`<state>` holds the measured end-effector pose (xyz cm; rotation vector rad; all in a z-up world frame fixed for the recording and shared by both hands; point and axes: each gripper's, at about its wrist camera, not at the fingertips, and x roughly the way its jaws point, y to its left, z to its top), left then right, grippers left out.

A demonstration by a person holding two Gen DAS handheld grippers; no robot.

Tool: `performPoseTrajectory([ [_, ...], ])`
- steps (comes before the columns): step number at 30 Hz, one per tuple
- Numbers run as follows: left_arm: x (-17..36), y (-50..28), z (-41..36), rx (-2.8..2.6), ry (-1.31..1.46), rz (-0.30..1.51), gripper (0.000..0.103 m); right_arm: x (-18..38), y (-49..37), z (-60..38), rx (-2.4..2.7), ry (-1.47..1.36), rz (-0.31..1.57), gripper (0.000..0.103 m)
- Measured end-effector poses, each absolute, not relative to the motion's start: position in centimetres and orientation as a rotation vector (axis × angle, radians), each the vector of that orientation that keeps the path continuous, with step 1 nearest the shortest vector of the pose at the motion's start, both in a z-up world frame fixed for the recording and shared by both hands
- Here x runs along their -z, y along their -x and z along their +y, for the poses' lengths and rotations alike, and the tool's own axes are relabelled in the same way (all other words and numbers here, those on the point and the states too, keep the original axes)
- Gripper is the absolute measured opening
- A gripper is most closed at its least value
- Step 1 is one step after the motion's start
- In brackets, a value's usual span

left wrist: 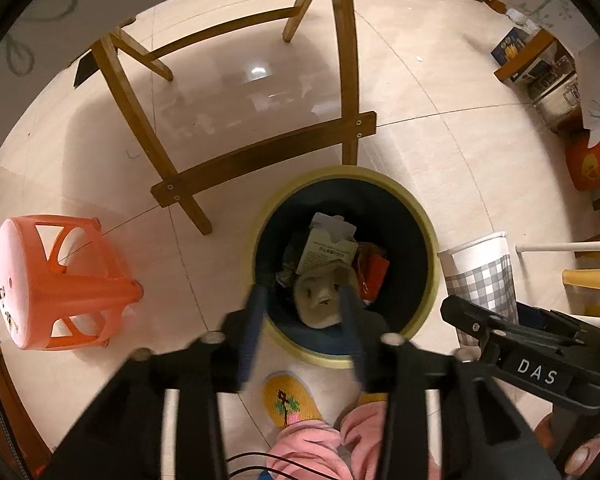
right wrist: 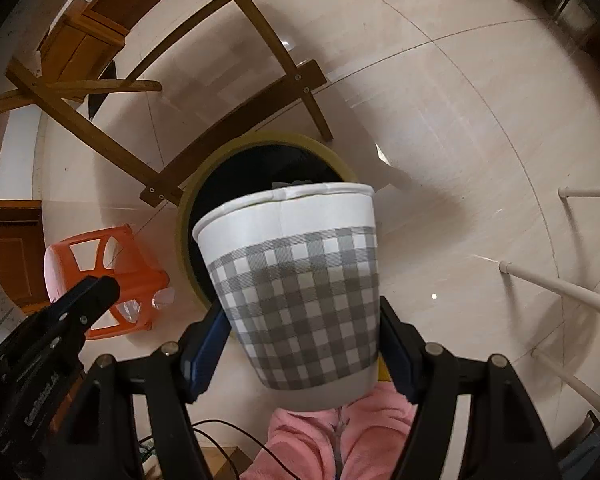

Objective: Collect trash
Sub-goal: 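Carry paper cup and cup holder down to the black bin and open both tools, then raise both open tools back over the table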

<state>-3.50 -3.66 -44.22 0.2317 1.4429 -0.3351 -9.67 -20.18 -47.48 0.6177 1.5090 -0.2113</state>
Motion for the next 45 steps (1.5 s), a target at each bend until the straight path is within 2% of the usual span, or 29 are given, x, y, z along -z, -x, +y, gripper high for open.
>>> performPoseTrajectory([
  [1,44.3,3.5,-3.4,0.33,-0.233,1.438,0.055,47.6,9.6,-20.1,0.209,-0.619,1.509,0.071],
  [4,44.2,3.4,-2.6,0.313,-0.24,1.429,0.064,47.7,9.4,-20.0,0.2,-0.621,1.505,0.071],
  [11,44.1,3.0,-0.6,0.261,-0.22,1.449,0.078,47.3,8.1,-18.8,0.154,-0.612,1.483,0.073],
  [16,43.6,3.0,0.5,0.22,-0.19,1.433,0.095,47.1,7.5,-18.3,0.164,-0.594,1.465,0.084],
  [18,43.5,2.9,0.8,0.215,-0.193,1.431,0.095,47.2,7.4,-18.3,0.167,-0.594,1.459,0.088],
  [26,42.0,3.2,1.1,0.206,-0.175,1.434,0.096,46.0,7.2,-17.7,0.161,-0.557,1.446,0.088],
  [32,38.9,3.7,1.2,0.209,-0.138,1.444,0.096,43.4,7.6,-17.8,0.156,-0.542,1.441,0.088],
  [38,33.7,4.6,0.9,0.225,-0.127,1.433,0.096,39.1,7.9,-18.1,0.157,-0.515,1.425,0.088],
  [45,24.9,5.2,1.0,0.258,-0.085,1.401,0.096,30.8,8.3,-18.2,0.121,-0.498,1.387,0.088],
])
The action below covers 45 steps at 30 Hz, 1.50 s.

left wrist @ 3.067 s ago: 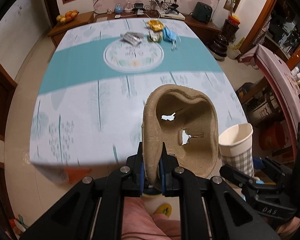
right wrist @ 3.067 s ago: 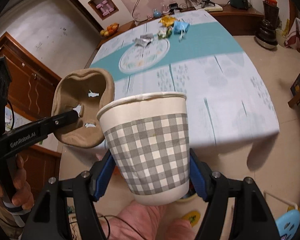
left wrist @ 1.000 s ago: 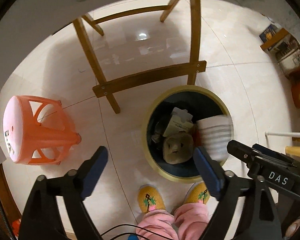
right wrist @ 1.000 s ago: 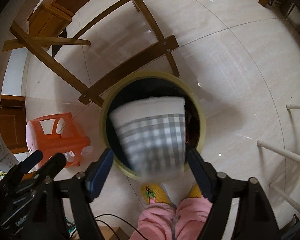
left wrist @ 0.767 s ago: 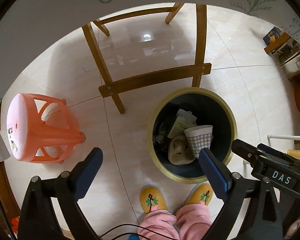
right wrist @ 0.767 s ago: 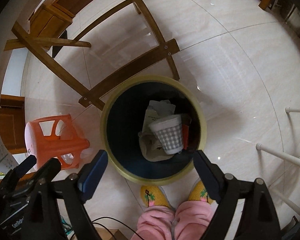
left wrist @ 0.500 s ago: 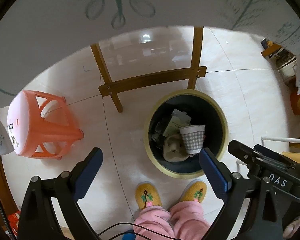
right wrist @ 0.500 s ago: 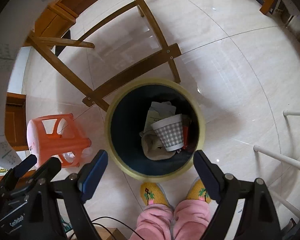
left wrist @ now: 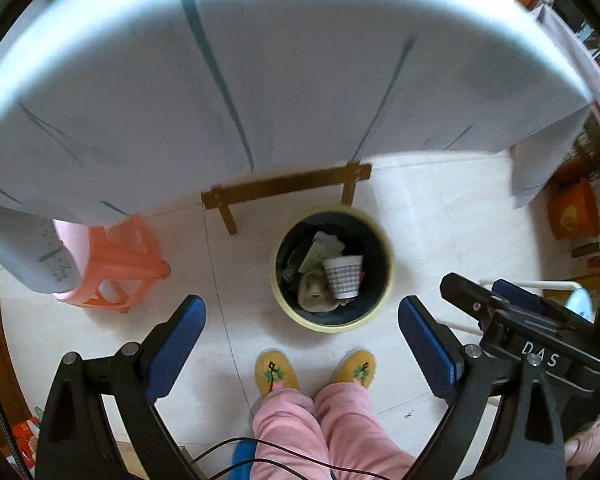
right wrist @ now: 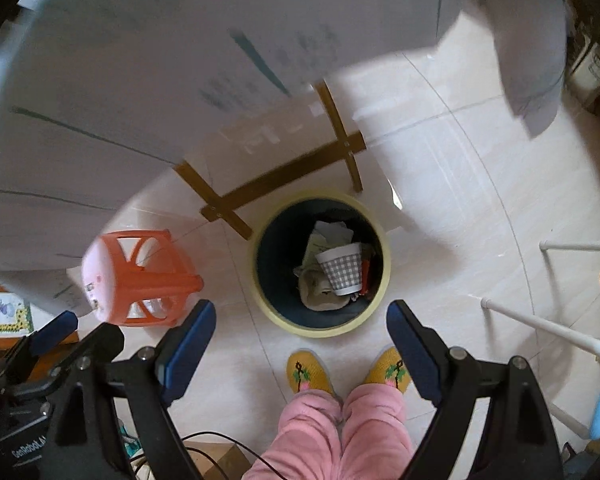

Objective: Collect trash
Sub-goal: 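Raise both open tools back over the table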

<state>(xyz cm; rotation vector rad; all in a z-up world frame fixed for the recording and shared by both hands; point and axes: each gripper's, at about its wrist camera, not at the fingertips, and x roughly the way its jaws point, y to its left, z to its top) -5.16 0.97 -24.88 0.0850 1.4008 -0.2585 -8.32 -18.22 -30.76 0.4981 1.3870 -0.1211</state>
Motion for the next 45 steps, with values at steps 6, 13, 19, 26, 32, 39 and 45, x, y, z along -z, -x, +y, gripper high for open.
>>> performPoseTrajectory([
  [6,15.9,5.8,1.2,0.279,-0.07,1.314,0.096,22.0,8.5,-18.5,0.06,-0.46,1.313,0.088],
  [13,6.0,5.7,1.6,0.29,-0.016,1.184,0.096,12.4,7.9,-18.8,-0.009,-0.386,1.187,0.088],
  [19,-0.9,3.9,1.7,0.246,0.009,1.066,0.096,4.5,6.1,-19.4,-0.055,-0.285,1.017,0.088],
  [26,-5.8,1.5,1.4,0.159,0.003,0.99,0.096,-1.7,3.4,-19.1,-0.102,-0.171,0.92,0.088],
  [32,-7.1,-3.2,1.9,0.159,0.043,1.017,0.096,-5.4,0.0,-19.4,-0.127,-0.133,0.838,0.086],
  [39,-6.7,-12.5,1.5,0.22,-0.005,1.027,0.096,-5.7,-7.7,-19.9,-0.044,-0.125,0.851,0.074],
  [45,-4.4,-25.4,0.1,0.328,-0.024,1.087,0.096,-3.4,-16.9,-21.2,0.038,-0.205,0.938,0.068],
])
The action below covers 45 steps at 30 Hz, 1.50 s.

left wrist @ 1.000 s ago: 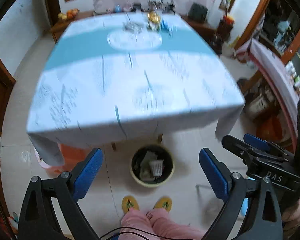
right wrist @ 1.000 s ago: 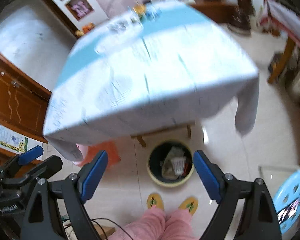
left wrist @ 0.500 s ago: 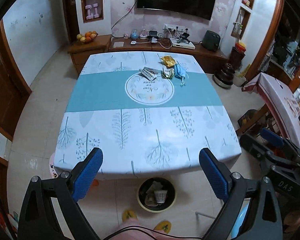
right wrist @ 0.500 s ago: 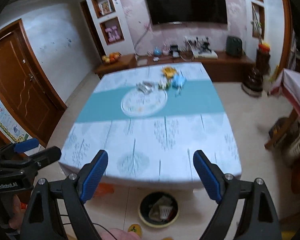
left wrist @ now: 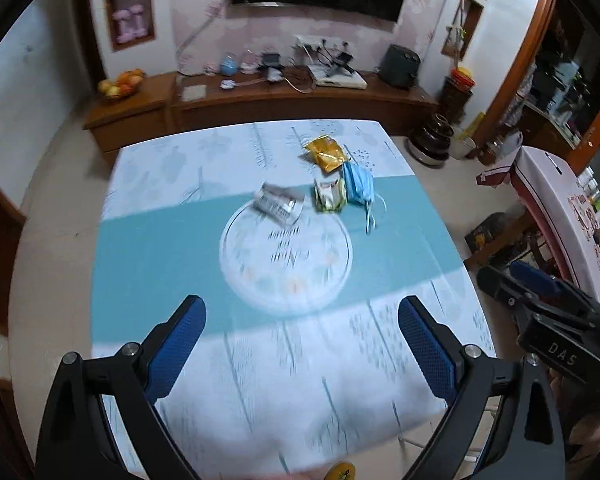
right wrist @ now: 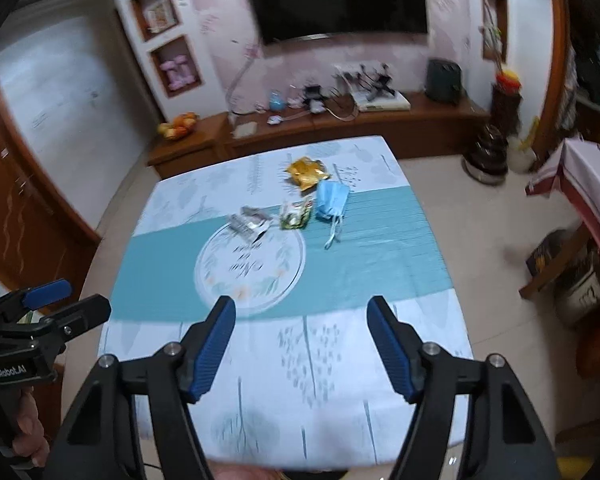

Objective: Collect trash
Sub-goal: 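Raise both open tools back over the table, then grasp the blue face mask with the right tool while the left grasps the white-green packet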

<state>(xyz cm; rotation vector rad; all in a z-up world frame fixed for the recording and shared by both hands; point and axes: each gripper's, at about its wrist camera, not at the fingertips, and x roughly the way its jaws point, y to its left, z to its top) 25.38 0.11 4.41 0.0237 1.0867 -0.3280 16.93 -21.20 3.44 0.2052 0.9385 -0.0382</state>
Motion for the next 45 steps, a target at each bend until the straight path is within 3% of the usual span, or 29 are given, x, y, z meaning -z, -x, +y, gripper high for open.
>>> performPoseTrajectory([
  [6,0.4,-37.8,-2.7,0.419,0.011,1.179,0.096,0.9,-27.4,-23.0,0.108,-0.308,1.054,0.068],
  [11,5.6,-45.3,-5.2,0.456,0.081,1.274,0.081,4.9,-34.6,-24.6,0.167,-0.388,1.106,0.068],
  [18,10.7,-50.4,-7.0,0.44,0.141,1.342,0.077,10.6,-41.9,-27.9,0.225,-0.473,1.151,0.062],
  [26,13.2,-52.7,-7.3,0.415,0.117,1.363,0.077,15.6,-46.4,-28.6,0.219,-0.517,1.235,0.062],
  [31,14.4,-52.9,-7.9,0.41,0.064,1.379,0.077,16.6,-46.8,-27.6,0.207,-0.423,1.267,0.047],
  [33,14.8,-52.8,-8.5,0.415,0.042,1.388,0.077,16.5,-46.7,-27.3,0.21,-0.357,1.272,0.027],
  [36,14.8,-52.5,-9.3,0.432,0.031,1.403,0.077,16.5,-46.2,-28.2,0.21,-0.362,1.269,0.017],
  [45,16.1,-51.3,-13.9,0.46,-0.101,1.454,0.078,16.6,-42.1,-31.3,0.241,-0.482,1.228,0.014],
])
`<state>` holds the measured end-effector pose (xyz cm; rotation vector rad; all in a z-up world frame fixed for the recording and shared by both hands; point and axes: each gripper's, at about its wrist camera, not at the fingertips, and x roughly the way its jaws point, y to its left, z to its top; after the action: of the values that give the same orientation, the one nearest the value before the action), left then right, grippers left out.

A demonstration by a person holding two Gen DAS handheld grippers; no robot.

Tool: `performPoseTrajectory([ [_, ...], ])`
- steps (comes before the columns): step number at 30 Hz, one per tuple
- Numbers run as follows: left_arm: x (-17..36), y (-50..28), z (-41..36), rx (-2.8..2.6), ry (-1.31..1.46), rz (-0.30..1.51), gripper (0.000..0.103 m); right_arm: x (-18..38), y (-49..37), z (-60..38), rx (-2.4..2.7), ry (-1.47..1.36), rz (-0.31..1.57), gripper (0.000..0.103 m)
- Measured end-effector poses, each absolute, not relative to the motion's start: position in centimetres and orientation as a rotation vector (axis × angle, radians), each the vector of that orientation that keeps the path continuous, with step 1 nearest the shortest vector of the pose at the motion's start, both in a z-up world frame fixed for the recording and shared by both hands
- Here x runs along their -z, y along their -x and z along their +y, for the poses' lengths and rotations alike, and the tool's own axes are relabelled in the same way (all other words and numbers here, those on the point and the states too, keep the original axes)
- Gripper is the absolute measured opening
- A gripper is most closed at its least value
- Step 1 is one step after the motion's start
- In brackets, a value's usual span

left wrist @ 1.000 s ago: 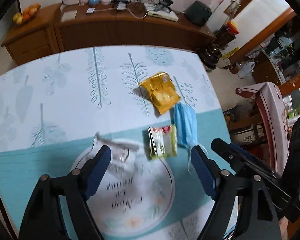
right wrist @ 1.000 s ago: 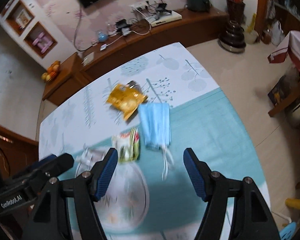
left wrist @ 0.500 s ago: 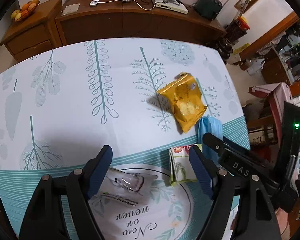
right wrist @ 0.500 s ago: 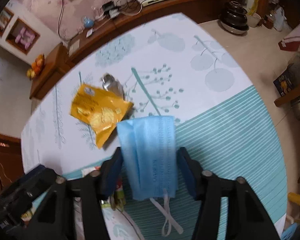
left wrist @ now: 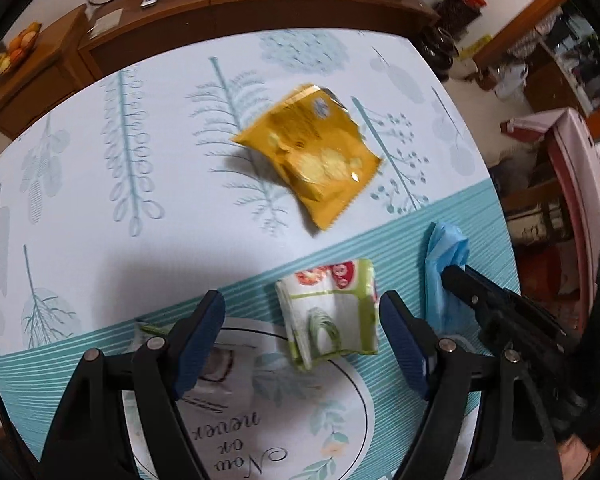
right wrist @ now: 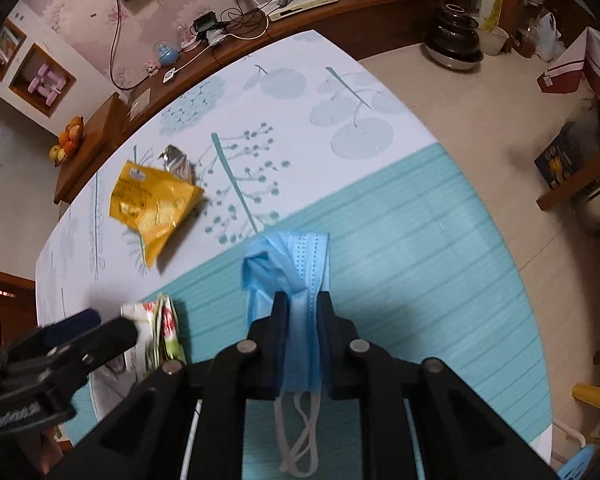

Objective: Collect trash
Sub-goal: 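Grasp the blue face mask with the right tool while the left grasps the white-green packet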

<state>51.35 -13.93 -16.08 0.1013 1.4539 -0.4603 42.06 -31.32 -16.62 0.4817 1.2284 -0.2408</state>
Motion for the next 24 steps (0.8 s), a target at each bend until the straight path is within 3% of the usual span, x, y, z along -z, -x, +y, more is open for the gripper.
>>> performPoseTrajectory([
  [9,17.5,-49.6,-16.2,0.424,-0.205,1.48,0.076,16.7,-40.2,-30.8,0.216,-0.49,1.216,0.014],
  [11,17.5,-49.1,-16.3,0.427,-0.211,1.474,0.05,16.8,-39.8,-30.7,0.212,-0.489,1.216,0.014],
  [14,17.2,-48.3,-16.3,0.433,-0.225,1.446,0.031,16.8,-39.1,-30.5,0.202,-0.494,1.219,0.013],
  [17,16.3,-47.3,-16.3,0.445,-0.218,1.413,0.024,16.8,-38.2,-30.3,0.191,-0.504,1.22,0.011],
  [24,13.2,-42.9,-15.6,0.49,-0.179,1.368,0.023,16.3,-33.9,-29.3,0.156,-0.557,1.217,0.006],
])
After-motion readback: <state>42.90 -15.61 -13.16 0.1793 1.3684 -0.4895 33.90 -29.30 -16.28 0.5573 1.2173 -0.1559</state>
